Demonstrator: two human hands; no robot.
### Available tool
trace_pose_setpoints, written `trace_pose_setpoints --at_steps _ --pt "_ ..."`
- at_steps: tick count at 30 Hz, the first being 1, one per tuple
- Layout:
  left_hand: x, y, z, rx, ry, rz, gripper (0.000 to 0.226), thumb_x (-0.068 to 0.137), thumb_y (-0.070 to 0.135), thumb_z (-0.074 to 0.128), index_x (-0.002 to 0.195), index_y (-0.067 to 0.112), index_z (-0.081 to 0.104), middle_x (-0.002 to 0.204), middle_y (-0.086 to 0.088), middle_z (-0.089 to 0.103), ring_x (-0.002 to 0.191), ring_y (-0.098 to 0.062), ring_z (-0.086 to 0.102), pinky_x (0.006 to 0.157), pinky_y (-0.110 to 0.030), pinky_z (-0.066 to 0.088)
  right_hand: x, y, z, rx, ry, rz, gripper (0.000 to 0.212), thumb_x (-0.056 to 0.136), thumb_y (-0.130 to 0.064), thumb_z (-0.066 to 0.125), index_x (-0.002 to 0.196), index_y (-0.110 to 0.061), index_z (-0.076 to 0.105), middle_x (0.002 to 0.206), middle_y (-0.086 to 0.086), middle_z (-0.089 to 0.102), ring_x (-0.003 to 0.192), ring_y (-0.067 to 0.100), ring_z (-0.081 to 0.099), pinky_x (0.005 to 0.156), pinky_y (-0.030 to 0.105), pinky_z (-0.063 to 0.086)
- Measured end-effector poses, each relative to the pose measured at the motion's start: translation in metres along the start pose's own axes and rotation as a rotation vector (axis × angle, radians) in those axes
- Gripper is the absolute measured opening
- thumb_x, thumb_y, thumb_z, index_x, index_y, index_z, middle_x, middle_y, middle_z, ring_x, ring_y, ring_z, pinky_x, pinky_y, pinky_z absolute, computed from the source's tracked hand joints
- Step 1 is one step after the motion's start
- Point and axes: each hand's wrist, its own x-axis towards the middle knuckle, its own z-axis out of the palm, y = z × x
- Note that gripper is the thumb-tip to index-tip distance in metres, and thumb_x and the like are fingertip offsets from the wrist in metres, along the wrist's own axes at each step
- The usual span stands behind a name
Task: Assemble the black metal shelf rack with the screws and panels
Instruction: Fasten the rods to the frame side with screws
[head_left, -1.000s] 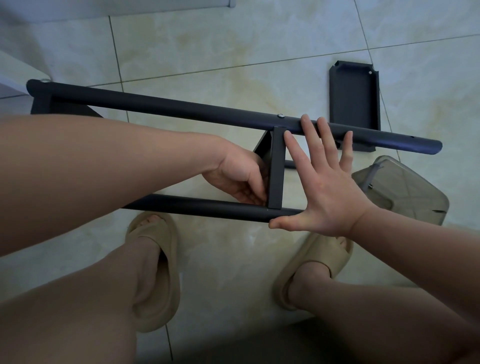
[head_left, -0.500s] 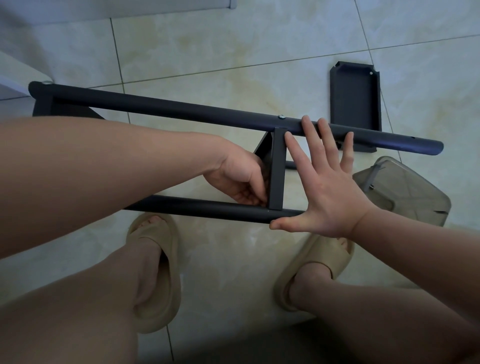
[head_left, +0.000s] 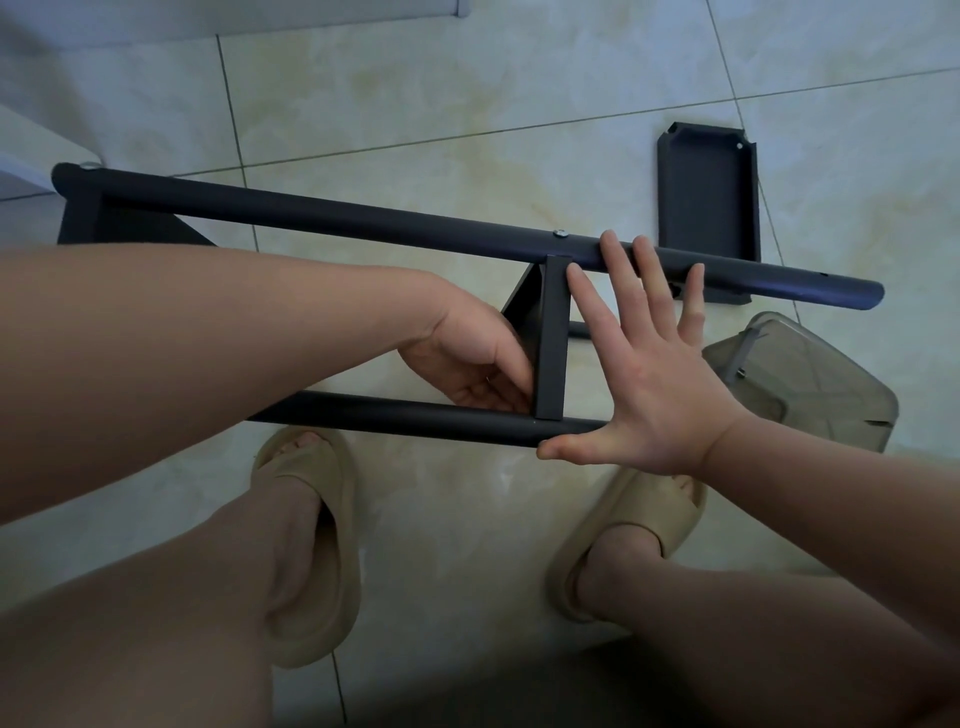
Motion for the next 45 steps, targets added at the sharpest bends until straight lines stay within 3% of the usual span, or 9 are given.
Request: trace_pose_setpoints --at_steps 6,11,19,24,29,36,45 --pt "0.001 0.012 0.002 0.087 0.089 -0.094 0.031 0.093 0.003 0.059 0.069 0.013 0.076 0.068 -0.001 0.067 0.057 -0.008 0.062 0.057 -0.018 0.054 0.0 0.0 -0.001 -0.006 -0.003 0.0 0.138 0.063 -0.102 0.037 0.164 -0.014 0.005 0.17 0.015 -0.011 0.155 0.038 -0.017 0.115 0.076 -0.007" --pt "0.001 0.014 0.004 0.103 0.13 -0.073 0.018 0.092 0.0 0.059 0.082 0.009 0.071 0.067 -0.002 0.068 0.058 -0.008 0.062 0.059 -0.018 0.055 0.0 0.0 -0.001 -0.01 -0.007 0.003 0.139 0.062 -0.102 0.038 0.164 -0.014 0.005 0.17 0.015 -0.012 0.155 0.038 -0.017 0.115 0.076 -0.006" --pt "0.002 0.012 0.005 0.054 0.116 -0.023 0.016 0.091 -0.005 0.058 0.094 0.006 0.069 0.086 -0.008 0.067 0.071 -0.014 0.063 0.075 -0.024 0.055 0.0 0.0 0.0 -0.007 0.0 0.001 0.138 0.063 -0.102 0.037 0.164 -0.013 0.007 0.17 0.016 -0.01 0.155 0.038 -0.016 0.115 0.076 -0.006" --pt "0.002 0.009 0.003 0.026 0.09 -0.018 0.018 0.091 -0.005 0.057 0.097 0.006 0.069 0.089 -0.008 0.068 0.073 -0.013 0.065 0.073 -0.022 0.057 0.001 0.0 0.0 -0.013 -0.001 0.002 0.138 0.063 -0.102 0.037 0.164 -0.013 0.006 0.17 0.016 -0.009 0.155 0.039 -0.015 0.115 0.076 -0.006" --pt "-0.001 0.007 -0.002 0.081 0.017 -0.079 0.016 0.095 0.012 0.058 0.099 0.013 0.074 0.095 -0.003 0.074 0.08 -0.014 0.07 0.075 -0.025 0.055 0.0 0.0 -0.001 -0.016 -0.008 0.004 0.139 0.062 -0.103 0.036 0.164 -0.014 0.005 0.17 0.015 -0.011 0.155 0.038 -0.016 0.115 0.075 -0.007" --pt "0.005 0.011 -0.002 0.179 0.054 -0.073 0.011 0.092 0.008 0.063 0.096 0.014 0.071 0.083 0.001 0.069 0.072 -0.01 0.062 0.066 -0.021 0.05 0.0 -0.001 -0.002 -0.005 -0.014 0.008 0.139 0.062 -0.102 0.038 0.164 -0.015 0.003 0.17 0.014 -0.012 0.155 0.037 -0.018 0.116 0.074 -0.01" --pt "0.0 0.014 -0.006 0.217 0.05 -0.061 0.02 0.092 0.011 0.063 0.111 0.017 0.069 0.104 0.0 0.071 0.086 -0.013 0.066 0.081 -0.027 0.051 0.0 -0.001 -0.002 -0.002 -0.008 0.008 0.138 0.062 -0.102 0.038 0.164 -0.016 0.003 0.17 0.014 -0.012 0.155 0.037 -0.018 0.116 0.073 -0.011"
